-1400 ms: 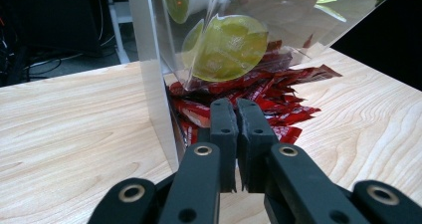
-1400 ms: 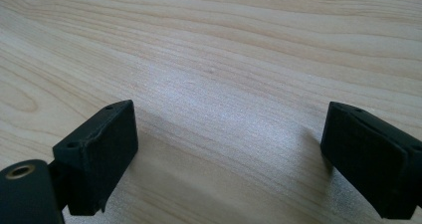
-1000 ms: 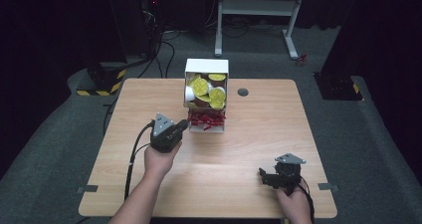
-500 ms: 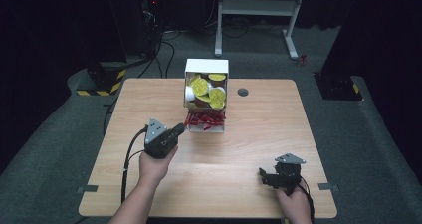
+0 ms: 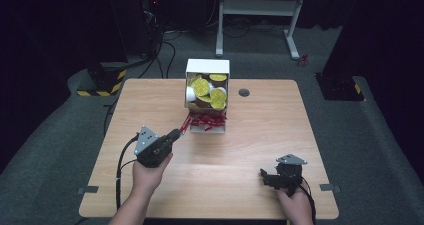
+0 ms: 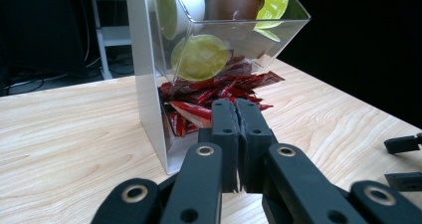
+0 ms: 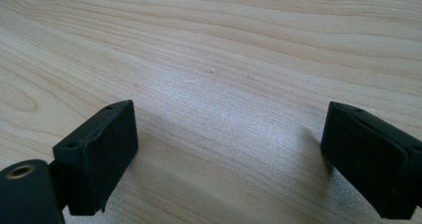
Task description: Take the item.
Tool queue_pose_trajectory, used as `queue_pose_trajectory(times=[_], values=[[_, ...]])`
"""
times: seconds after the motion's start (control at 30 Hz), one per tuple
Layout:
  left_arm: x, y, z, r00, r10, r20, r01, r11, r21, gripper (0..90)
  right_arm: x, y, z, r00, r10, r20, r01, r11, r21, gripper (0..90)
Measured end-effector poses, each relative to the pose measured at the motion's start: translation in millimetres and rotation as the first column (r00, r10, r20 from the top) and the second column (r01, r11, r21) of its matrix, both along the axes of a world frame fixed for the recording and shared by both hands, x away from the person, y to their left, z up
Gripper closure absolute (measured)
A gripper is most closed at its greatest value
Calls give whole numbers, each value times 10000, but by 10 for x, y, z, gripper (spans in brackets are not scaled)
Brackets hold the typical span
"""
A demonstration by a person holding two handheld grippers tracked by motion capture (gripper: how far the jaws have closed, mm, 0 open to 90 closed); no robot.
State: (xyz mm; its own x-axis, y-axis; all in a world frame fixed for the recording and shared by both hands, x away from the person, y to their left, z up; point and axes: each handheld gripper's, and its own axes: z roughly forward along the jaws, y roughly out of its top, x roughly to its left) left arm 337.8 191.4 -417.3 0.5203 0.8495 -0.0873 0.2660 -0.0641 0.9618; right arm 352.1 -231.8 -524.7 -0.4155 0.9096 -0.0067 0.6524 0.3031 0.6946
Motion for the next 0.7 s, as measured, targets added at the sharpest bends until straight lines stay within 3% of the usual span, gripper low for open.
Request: queue_pose_trajectory(times=[0.27, 0.7], values=[[-95, 164, 6, 9997, 158, 178, -154, 9996, -254, 879, 0, 0, 0, 10000, 1, 1, -1, 10000, 0, 78], [-126, 471, -90, 9978, 656, 28, -654, 9971, -384, 879, 0, 0, 0, 10000, 0, 3, 0, 10000, -2, 78]])
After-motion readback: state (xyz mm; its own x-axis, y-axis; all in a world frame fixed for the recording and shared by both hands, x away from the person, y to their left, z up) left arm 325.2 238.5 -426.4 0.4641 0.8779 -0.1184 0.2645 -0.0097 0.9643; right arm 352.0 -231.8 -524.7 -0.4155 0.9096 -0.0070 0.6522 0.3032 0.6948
